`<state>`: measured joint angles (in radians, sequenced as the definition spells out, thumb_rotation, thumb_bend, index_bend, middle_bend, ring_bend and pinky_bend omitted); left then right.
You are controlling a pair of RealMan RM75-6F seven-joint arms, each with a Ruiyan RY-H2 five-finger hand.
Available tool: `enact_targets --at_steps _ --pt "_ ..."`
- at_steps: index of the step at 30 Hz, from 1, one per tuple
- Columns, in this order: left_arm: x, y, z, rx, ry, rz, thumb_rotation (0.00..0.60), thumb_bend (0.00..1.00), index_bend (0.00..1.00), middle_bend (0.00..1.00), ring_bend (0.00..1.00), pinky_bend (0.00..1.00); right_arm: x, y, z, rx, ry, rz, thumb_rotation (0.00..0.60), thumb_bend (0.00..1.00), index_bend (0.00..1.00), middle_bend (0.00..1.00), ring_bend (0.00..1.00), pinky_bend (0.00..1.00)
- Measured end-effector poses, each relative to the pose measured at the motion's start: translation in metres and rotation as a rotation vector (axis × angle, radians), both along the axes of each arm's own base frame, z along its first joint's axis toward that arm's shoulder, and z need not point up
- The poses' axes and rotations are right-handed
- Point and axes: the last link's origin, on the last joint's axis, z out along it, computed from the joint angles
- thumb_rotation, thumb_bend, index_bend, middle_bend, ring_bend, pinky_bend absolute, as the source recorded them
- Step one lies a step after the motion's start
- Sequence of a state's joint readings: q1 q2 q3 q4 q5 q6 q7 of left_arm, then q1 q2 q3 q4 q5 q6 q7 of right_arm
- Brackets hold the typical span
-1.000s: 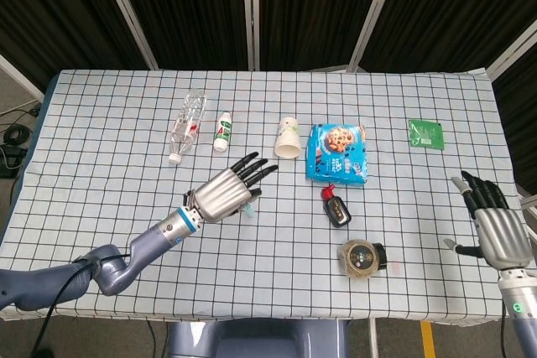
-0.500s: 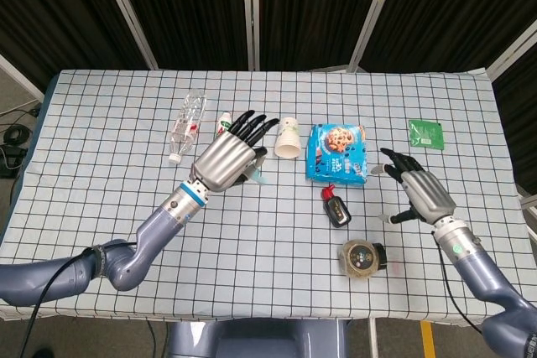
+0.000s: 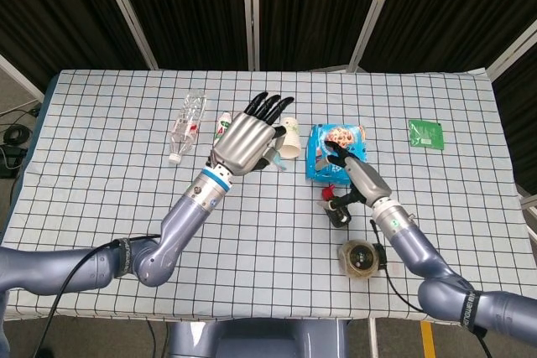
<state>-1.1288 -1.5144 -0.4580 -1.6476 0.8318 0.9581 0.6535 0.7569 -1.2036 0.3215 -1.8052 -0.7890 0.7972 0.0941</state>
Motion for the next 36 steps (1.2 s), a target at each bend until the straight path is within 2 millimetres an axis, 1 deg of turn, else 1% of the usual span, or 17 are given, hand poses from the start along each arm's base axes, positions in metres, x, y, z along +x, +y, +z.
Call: enact_targets --at_steps 6,8,11,15,21,24,28,32,36 --pt "0.013 0.001 -0.003 -0.004 -0.015 0.024 0.600 0.60 0.89 0.00 0.00 0.00 0.023 -0.008 -0.017 -0.052 -0.029 -0.034 0.600 0.08 0.40 0.00 0.00 0.00" --pt "0.015 0.001 -0.003 -0.007 -0.021 0.032 0.600 0.62 0.89 0.00 0.00 0.00 0.030 -0.011 -0.020 -0.069 -0.033 -0.042 0.600 0.08 0.40 0.00 0.00 0.00" --pt "0.016 0.000 -0.003 -0.009 -0.024 0.039 0.600 0.63 0.89 0.00 0.00 0.00 0.034 -0.014 -0.021 -0.094 -0.040 -0.053 0.600 0.08 0.40 0.00 0.00 0.00" --pt "0.015 0.000 -0.002 -0.011 -0.022 0.049 0.600 0.63 0.89 0.00 0.00 0.00 0.034 -0.017 -0.019 -0.119 -0.050 -0.071 0.600 0.08 0.41 0.00 0.00 0.00" --pt "0.015 0.000 -0.002 -0.007 -0.028 0.052 0.600 0.63 0.89 0.00 0.00 0.00 0.032 -0.017 -0.019 -0.124 -0.058 -0.076 0.600 0.10 0.44 0.00 0.00 0.00" --pt "0.015 -0.001 -0.003 0.011 -0.017 0.044 0.600 0.63 0.89 0.00 0.00 0.00 0.034 -0.017 -0.019 -0.133 -0.066 -0.077 0.600 0.12 0.47 0.00 0.00 0.00" --pt "0.016 -0.002 -0.004 0.003 -0.031 0.053 0.600 0.63 0.89 0.00 0.00 0.00 0.034 -0.018 -0.019 -0.152 -0.060 -0.077 0.600 0.17 0.51 0.00 0.00 0.00" --pt "0.018 -0.003 -0.004 0.009 -0.028 0.053 0.600 0.63 0.89 0.00 0.00 0.00 0.034 -0.017 -0.022 -0.183 -0.036 -0.069 0.600 0.20 0.52 0.00 0.00 0.00" --pt "0.018 -0.003 -0.005 0.010 -0.027 0.059 0.600 0.63 0.89 0.00 0.00 0.00 0.037 -0.016 -0.023 -0.181 -0.049 -0.072 0.600 0.20 0.52 0.00 0.00 0.00"
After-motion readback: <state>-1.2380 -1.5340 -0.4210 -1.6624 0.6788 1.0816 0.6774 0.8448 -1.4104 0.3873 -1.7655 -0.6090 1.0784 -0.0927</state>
